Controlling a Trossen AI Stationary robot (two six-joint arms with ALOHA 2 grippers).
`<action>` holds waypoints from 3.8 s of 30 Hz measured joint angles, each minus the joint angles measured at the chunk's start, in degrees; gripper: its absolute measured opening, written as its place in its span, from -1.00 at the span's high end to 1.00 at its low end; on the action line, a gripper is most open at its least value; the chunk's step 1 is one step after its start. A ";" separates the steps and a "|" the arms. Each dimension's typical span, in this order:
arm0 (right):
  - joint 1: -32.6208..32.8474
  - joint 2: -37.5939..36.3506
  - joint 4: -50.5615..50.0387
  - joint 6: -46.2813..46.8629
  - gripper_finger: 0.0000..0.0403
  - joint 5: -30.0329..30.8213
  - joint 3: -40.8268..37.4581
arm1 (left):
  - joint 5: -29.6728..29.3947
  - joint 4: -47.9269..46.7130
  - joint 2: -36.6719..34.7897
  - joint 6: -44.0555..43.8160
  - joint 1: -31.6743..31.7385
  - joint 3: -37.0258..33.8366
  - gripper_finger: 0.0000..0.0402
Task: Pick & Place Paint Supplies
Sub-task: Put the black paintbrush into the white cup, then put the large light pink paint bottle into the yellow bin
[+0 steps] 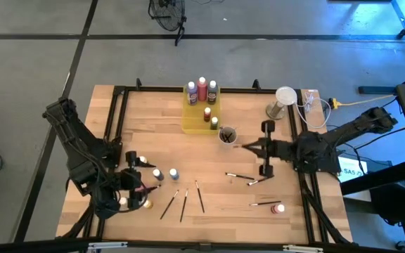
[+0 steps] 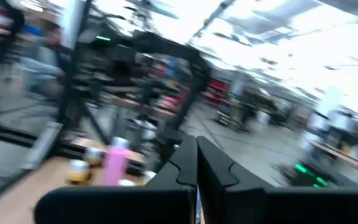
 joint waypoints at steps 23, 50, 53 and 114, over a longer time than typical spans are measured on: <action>-12.79 16.09 12.64 14.09 1.00 8.85 0.04 | -3.40 7.95 0.00 -6.38 -0.12 -9.11 -0.65; -10.50 25.30 10.47 24.35 1.00 27.89 0.04 | -3.43 8.57 0.00 -5.95 -0.13 -9.17 -0.65; -10.74 25.30 9.54 24.61 1.00 26.14 0.04 | -3.43 8.57 0.00 -5.90 -0.13 -9.17 -0.65; -12.41 25.28 15.33 27.24 0.11 -5.33 0.09 | 15.01 57.38 2.84 54.03 -9.47 -9.10 -0.65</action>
